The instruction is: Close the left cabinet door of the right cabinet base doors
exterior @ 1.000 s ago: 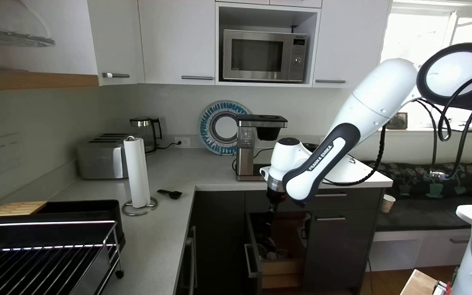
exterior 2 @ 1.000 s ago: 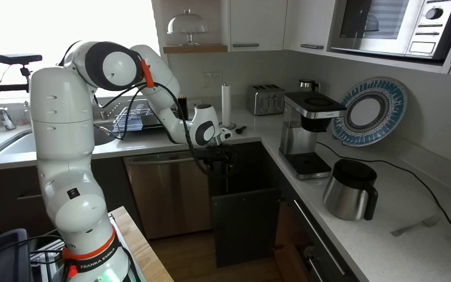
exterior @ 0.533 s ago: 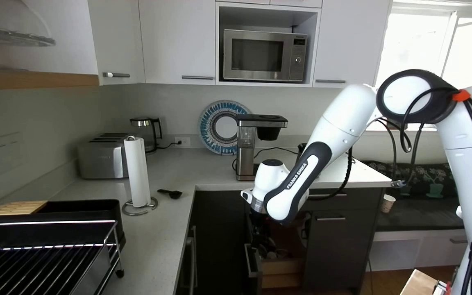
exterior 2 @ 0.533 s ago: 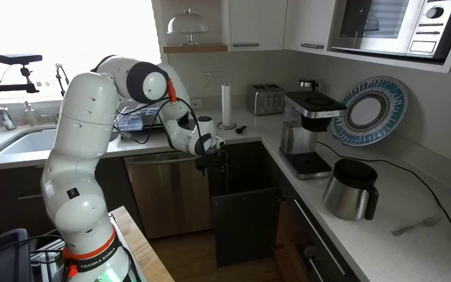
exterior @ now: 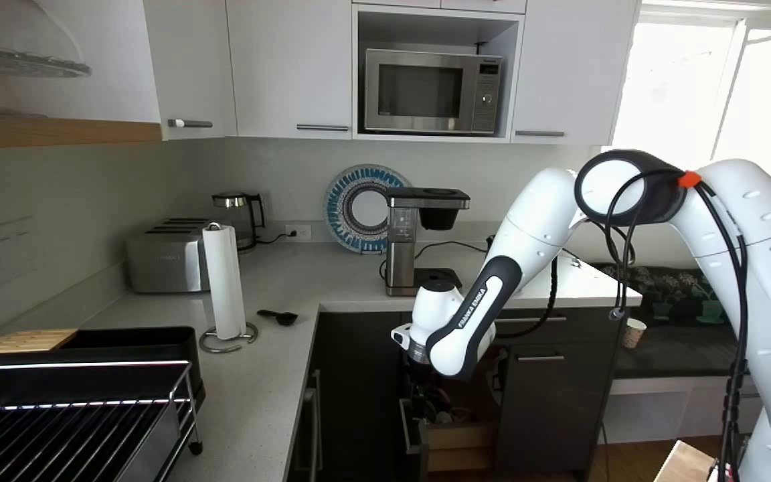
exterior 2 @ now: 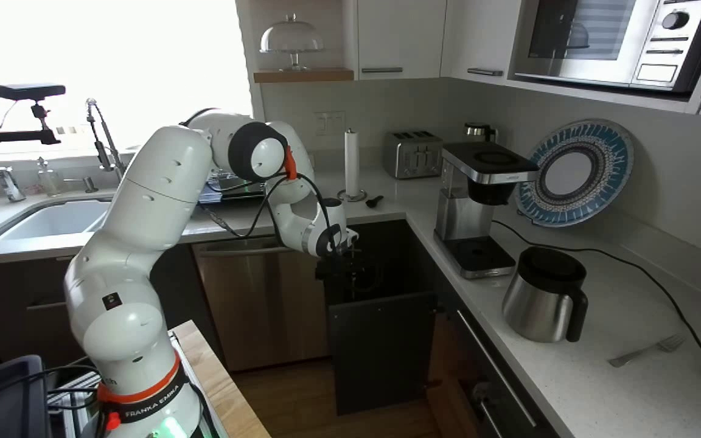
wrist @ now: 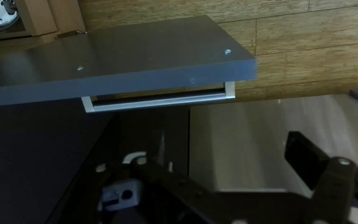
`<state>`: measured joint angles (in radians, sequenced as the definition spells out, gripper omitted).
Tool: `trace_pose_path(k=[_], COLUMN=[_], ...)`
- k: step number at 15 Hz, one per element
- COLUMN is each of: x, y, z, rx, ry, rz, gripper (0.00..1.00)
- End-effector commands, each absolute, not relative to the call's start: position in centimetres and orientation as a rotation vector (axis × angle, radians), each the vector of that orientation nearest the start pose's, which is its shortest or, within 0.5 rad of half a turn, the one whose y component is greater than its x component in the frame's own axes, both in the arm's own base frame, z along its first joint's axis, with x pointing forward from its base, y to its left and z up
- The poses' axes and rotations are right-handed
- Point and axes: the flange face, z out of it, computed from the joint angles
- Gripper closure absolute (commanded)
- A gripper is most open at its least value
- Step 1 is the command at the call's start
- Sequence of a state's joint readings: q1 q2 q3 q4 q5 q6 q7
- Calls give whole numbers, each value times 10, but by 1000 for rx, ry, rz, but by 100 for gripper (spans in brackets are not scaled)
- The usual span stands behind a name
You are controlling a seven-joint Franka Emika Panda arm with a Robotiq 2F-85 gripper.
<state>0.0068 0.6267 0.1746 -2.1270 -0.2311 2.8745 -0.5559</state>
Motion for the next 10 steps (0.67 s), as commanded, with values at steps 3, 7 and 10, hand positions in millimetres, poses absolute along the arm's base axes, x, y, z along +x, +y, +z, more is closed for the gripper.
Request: trace_pose_path(k=[3,7,10], x=[574,575,578], y=[111,107,105], z=[90,70,55], rx=[-2862,-2862,-2848], ry=[-1403,-1390,-1376], rz=[-320,-449,-526], gripper=[0,0,0])
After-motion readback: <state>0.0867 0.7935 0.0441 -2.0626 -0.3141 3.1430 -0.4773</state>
